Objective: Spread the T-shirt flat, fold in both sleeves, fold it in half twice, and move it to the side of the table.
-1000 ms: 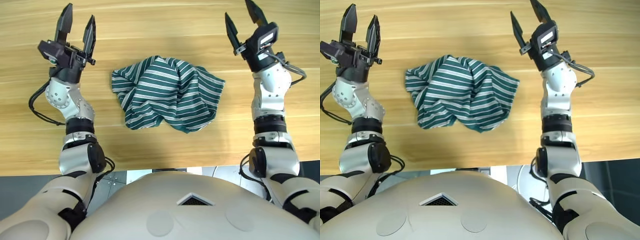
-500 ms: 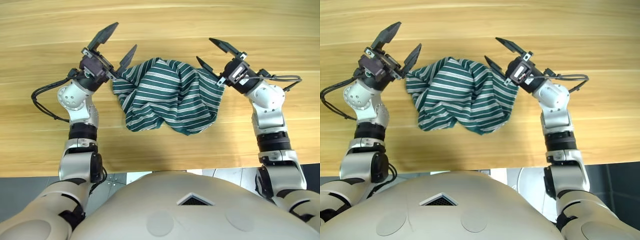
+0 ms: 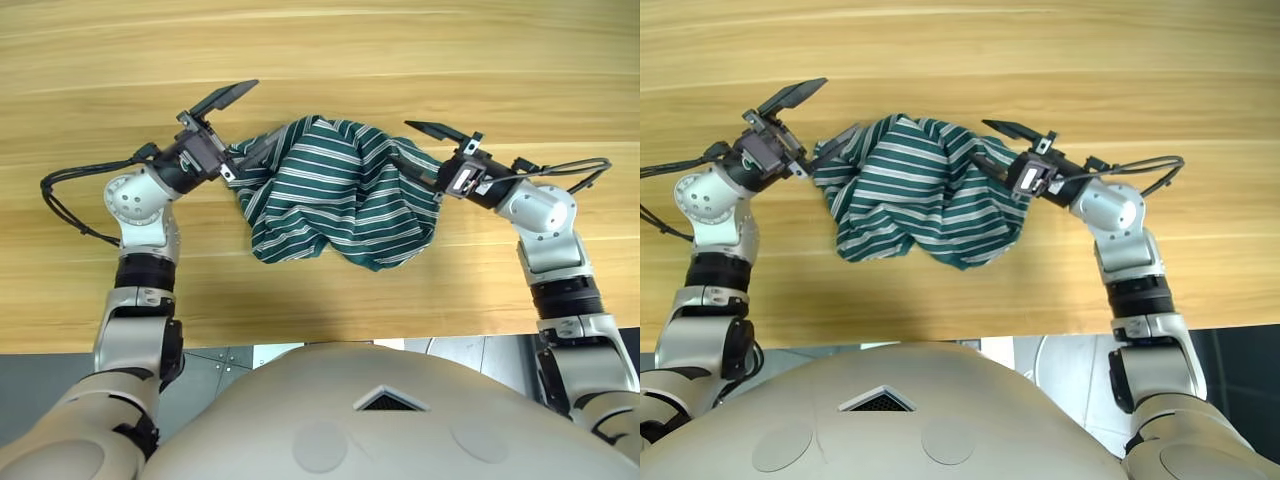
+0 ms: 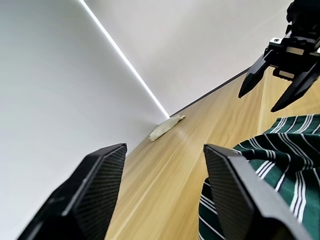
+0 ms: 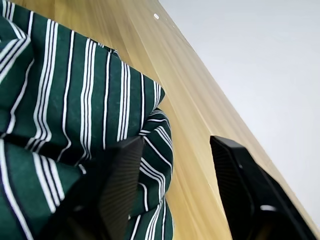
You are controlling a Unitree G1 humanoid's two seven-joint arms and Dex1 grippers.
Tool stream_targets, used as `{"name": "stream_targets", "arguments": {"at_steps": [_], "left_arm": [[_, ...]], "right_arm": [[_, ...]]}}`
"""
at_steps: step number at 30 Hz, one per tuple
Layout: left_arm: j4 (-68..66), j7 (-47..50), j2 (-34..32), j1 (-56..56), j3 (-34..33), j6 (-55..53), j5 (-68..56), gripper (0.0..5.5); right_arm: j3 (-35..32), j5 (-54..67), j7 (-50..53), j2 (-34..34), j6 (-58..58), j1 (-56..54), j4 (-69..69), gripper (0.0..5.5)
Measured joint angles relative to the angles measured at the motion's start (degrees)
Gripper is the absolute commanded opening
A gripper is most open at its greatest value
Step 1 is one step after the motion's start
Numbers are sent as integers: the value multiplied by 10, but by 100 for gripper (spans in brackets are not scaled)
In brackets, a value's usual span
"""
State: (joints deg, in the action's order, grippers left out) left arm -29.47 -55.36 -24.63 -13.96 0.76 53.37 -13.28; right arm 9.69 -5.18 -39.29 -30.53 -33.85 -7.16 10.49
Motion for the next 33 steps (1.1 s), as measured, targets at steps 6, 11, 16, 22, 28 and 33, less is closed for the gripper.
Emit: {"name": "stream_targets", "arguments": {"at_steps": [6, 11, 16, 22, 28, 33], "left_arm": [[4, -4, -56, 29, 11, 2, 42, 287], [3, 4, -127, 33, 23, 3, 127, 287], [-26, 53, -140, 16, 56, 10, 246, 287], [-56, 106, -150, -12, 108, 18, 347, 287], [-43, 113, -168, -16, 154, 32, 351, 287], [-24, 115, -196, -19, 190, 41, 362, 287]], "right_arm": [[2, -51, 14, -26, -4, 7, 0, 246], [37, -162, 42, -47, 2, 4, 46, 246], [74, -235, 108, -43, 5, -38, 94, 246], [100, -250, 141, -41, 6, -49, 108, 246], [111, -253, 156, -42, 10, -54, 116, 246], [111, -253, 163, -49, 18, -55, 116, 246]]}}
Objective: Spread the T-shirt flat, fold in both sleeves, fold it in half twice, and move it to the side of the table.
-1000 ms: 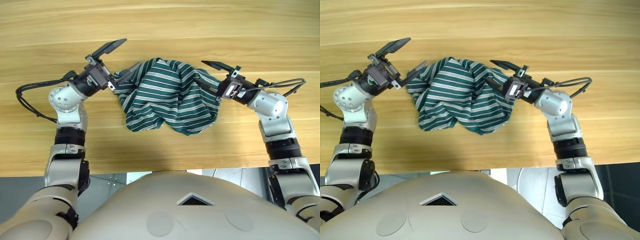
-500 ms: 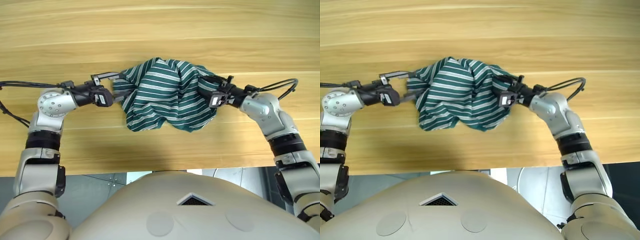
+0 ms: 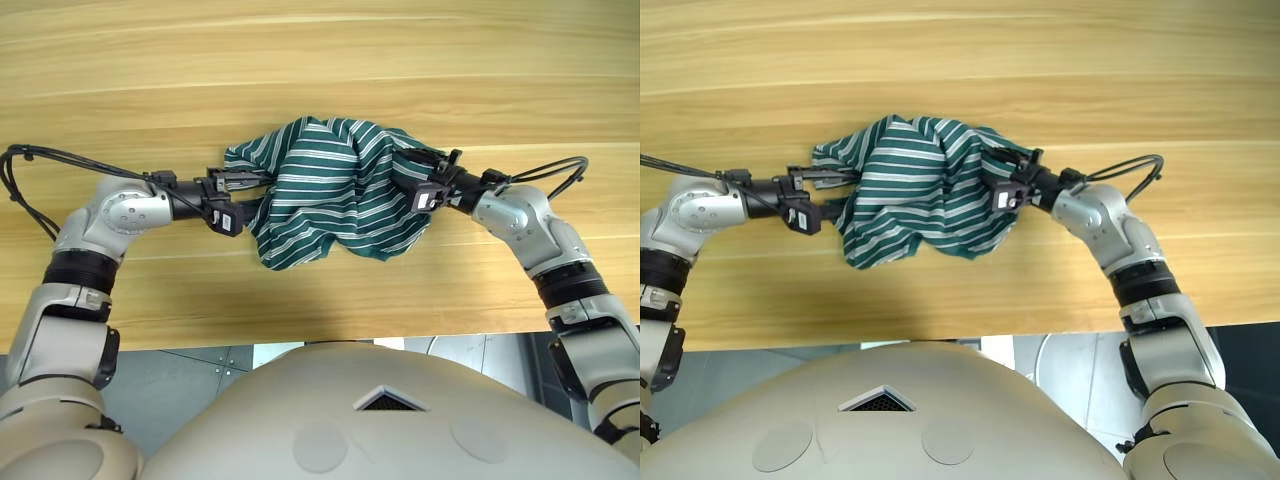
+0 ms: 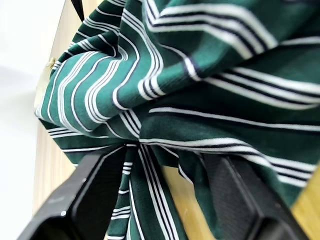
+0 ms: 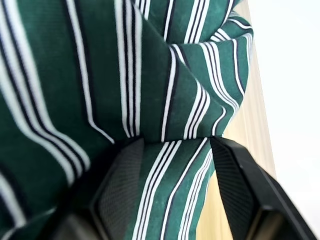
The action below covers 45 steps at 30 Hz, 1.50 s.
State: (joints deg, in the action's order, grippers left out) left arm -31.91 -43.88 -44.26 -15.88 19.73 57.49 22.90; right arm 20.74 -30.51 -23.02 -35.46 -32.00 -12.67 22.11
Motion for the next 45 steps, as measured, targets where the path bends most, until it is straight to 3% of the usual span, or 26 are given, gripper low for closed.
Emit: {"name": "stream_targets", "arguments": {"at_steps": [4, 8, 13, 18, 22, 30, 39, 45], "left_arm": [[-45, 56, -34, -46, 13, -5, 57, 287], [-155, 183, -69, -136, 44, -72, 181, 287], [-292, 403, -83, -231, 165, -240, 397, 287], [-304, 467, -60, -239, 177, -143, 360, 287], [-234, 437, -30, -203, 166, -1, 263, 287], [-192, 371, -55, -190, 112, 13, 184, 287], [-59, 285, -90, -147, 43, 0, 69, 287], [94, 132, -82, -48, 80, -15, -140, 376]], "right_arm": [[-7, -6, 24, -25, 15, -2, 17, 246], [-15, -6, 35, -56, 17, -6, 37, 246], [-22, -7, 33, -102, 20, -16, 68, 246], [-23, 5, 27, -109, 31, -7, 56, 246], [-22, 26, 9, -105, 29, 10, 21, 246], [-28, 51, 0, -83, 31, 19, -13, 246], [-168, 114, 40, -101, 46, 36, -110, 246], [-195, 225, -67, -154, 7, 147, -239, 246]]}}
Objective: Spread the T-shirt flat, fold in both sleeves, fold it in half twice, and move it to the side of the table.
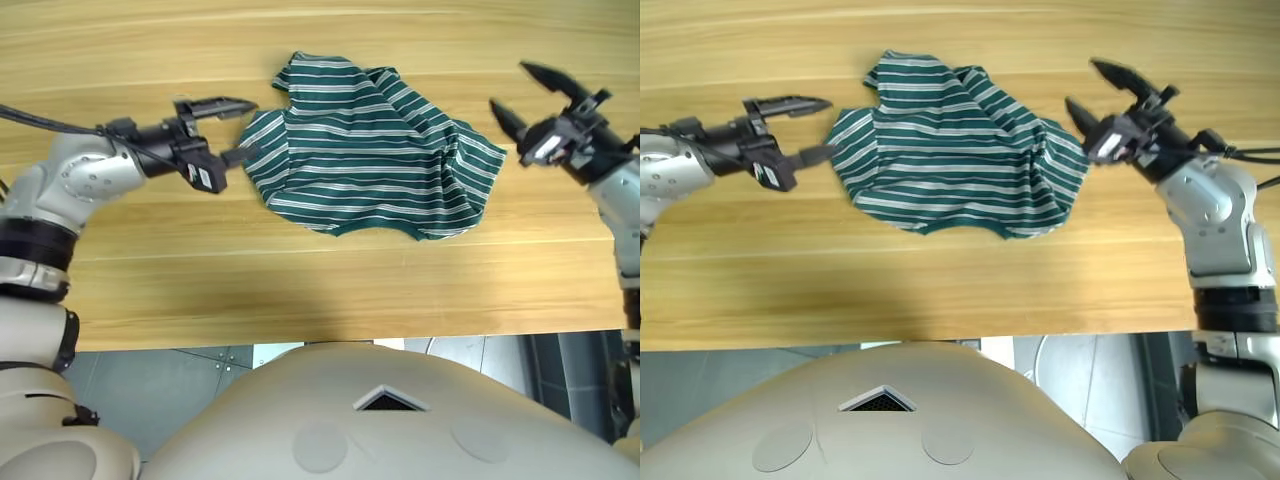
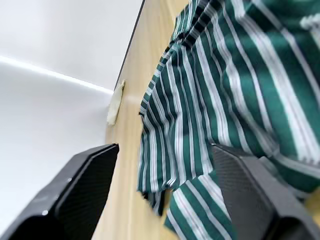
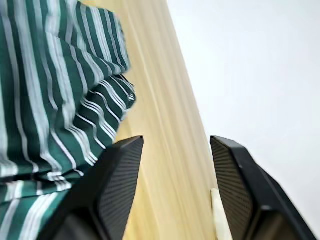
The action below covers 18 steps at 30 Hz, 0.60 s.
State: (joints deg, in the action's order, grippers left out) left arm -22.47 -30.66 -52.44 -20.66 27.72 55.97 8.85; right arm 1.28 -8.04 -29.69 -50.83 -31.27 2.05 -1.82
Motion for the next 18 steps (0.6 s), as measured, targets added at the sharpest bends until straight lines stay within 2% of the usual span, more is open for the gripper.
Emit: {"name": "stream_targets", "arguments": {"at_steps": [5, 10, 18], "left_arm": [[95, -136, -7, 77, 39, -53, -112, 448], [92, -175, -12, 89, 27, -84, -66, 533], [43, -126, 13, 70, -13, -73, 50, 539]], "right_arm": [[38, 28, -110, -60, -48, 124, -51, 246], [32, 11, -126, -67, -62, 137, -24, 246], [24, -92, -76, -64, -17, 106, 76, 246]]}}
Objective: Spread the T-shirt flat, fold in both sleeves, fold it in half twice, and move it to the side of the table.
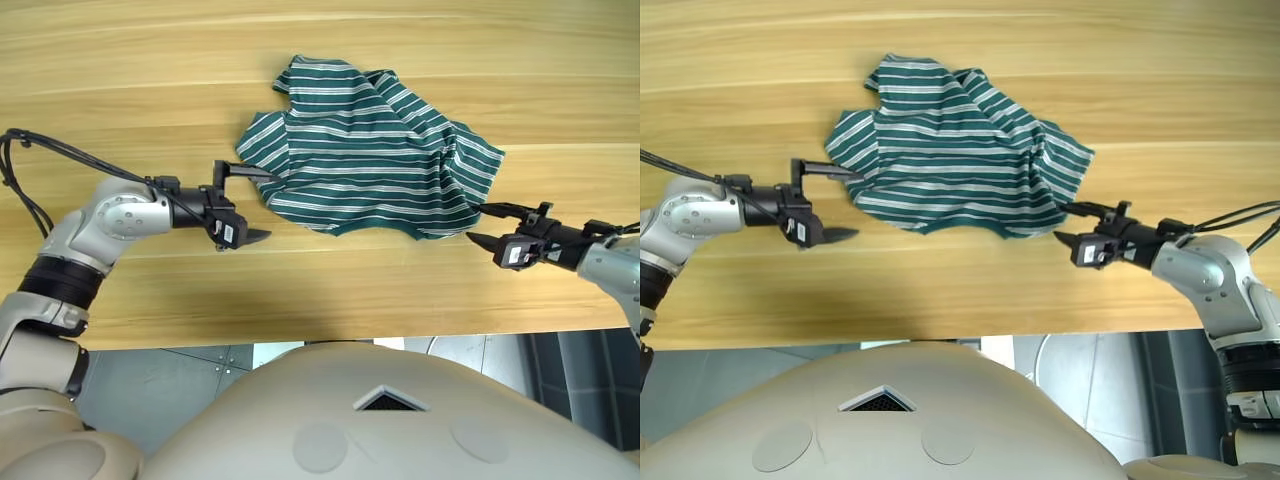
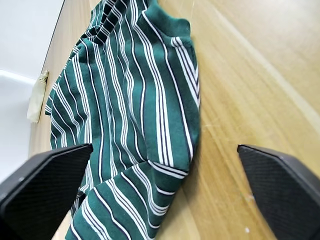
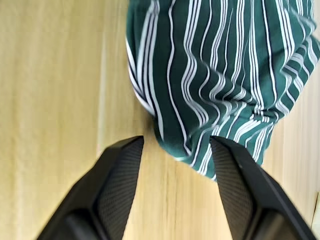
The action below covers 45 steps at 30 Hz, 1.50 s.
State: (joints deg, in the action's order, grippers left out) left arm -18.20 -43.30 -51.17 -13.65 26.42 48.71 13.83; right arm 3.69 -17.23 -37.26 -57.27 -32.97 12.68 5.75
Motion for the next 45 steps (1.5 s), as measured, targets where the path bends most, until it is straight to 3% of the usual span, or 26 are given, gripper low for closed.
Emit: {"name": "stream_targets", "arguments": {"at_steps": [8, 20, 33, 41, 45], "left_arm": [[-13, 1, 3, -2, -5, 12, 5, 539], [-27, 6, 12, -10, -5, 31, 46, 365], [-92, 66, 54, -41, -2, 59, 121, 130], [-106, 68, 66, -42, 2, 72, 130, 6], [-108, 67, 67, -43, 2, 74, 130, 2]], "right_arm": [[1, -18, 10, 0, 4, -12, 13, 246], [13, -17, 11, 1, 0, -13, 5, 246], [48, -23, 16, 24, 0, -29, 14, 2], [59, -25, 20, 25, 3, -39, 18, 0], [59, -25, 24, 27, 4, -43, 24, 0]]}}
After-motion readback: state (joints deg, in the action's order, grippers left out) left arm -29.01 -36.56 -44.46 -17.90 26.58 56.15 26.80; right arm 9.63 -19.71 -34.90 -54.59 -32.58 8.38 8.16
